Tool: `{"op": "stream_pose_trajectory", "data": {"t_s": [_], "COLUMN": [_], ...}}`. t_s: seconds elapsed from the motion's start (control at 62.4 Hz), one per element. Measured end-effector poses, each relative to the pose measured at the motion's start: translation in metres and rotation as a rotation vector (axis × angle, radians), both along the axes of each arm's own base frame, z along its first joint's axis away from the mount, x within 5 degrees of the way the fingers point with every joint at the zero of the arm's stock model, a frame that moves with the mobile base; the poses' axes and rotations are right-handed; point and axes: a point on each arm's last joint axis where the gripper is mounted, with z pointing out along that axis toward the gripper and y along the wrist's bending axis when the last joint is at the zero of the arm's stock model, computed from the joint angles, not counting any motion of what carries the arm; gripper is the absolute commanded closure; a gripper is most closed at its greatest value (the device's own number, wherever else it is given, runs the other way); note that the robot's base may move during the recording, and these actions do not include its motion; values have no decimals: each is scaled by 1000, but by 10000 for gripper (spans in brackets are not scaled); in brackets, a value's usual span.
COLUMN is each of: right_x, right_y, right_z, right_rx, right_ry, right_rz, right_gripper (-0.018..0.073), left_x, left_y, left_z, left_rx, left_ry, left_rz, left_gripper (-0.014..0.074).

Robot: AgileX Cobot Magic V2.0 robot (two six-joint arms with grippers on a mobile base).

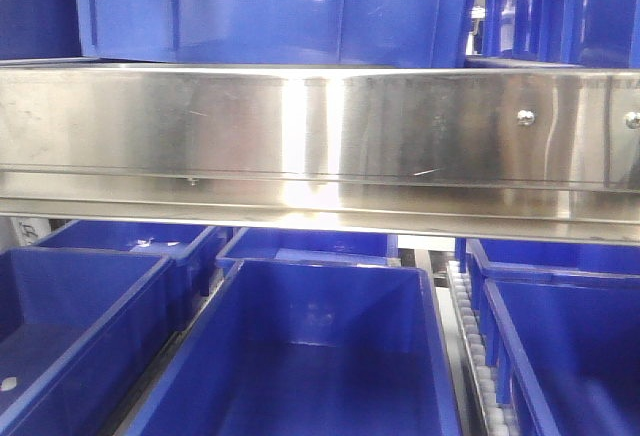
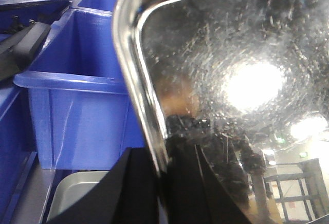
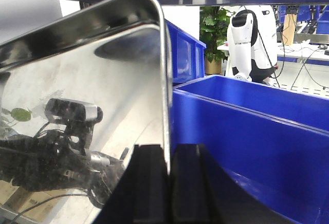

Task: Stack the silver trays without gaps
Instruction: 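Drive up to the shelf holding the tray in both grippers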

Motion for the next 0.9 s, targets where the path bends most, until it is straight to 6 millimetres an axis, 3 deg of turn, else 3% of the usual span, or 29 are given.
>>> {"op": "stream_pose_trajectory", "data": {"t_s": [0.898], "right_x": [0], "right_y": [0], "right_z": [0], "right_rx": [0], "right_ry": [0], "right_rz": [0], "right_gripper": [639], "left_x": [0], "left_y": [0], "left_z": [0], "left_rx": [0], "left_ry": [1], "left_rz": [0], "left_gripper": [605]}}
